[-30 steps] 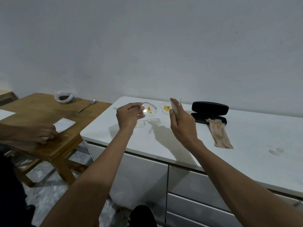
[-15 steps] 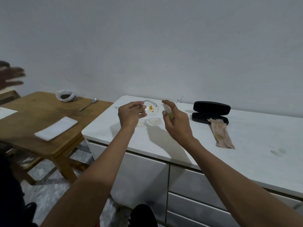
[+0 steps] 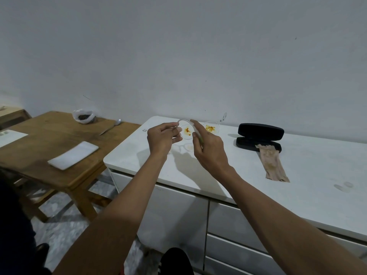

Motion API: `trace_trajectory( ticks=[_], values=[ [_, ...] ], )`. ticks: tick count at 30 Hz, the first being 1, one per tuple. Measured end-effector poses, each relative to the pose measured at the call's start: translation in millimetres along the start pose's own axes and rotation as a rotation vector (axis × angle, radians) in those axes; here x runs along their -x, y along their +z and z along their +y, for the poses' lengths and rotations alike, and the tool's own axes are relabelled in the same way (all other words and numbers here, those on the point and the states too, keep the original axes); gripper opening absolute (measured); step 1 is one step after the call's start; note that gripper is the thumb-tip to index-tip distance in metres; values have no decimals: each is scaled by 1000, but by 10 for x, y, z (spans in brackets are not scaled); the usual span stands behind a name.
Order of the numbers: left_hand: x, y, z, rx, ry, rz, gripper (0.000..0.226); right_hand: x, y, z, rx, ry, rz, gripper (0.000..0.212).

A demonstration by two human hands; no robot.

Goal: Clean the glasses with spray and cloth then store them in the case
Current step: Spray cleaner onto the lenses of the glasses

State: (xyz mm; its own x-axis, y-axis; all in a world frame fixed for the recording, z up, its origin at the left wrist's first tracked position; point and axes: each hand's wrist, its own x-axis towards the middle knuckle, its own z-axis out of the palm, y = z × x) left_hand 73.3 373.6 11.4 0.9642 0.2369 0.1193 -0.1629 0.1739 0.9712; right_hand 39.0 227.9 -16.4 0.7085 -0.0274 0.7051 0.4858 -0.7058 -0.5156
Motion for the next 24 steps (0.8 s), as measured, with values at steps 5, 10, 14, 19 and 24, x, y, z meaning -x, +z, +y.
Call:
trace_trajectory(
  ticks=[5, 10, 14, 19, 24],
  values=[
    [-2, -10, 32, -4, -7, 3, 14, 7, 13, -26, 1, 0, 25, 41],
    [-7, -30, 46, -20, -7, 3, 15, 4, 27, -46, 24, 48, 8, 37],
    [-16, -41, 45, -34, -8, 11, 15, 22, 43, -34, 39, 95, 15, 34],
    [-26, -54, 30, -26, -14, 15, 16, 72, 18, 29, 25, 126, 74, 41],
    [-59, -82, 53, 10, -16, 20, 17, 121, -96, 173, -89, 306, 172, 38]
  ],
)
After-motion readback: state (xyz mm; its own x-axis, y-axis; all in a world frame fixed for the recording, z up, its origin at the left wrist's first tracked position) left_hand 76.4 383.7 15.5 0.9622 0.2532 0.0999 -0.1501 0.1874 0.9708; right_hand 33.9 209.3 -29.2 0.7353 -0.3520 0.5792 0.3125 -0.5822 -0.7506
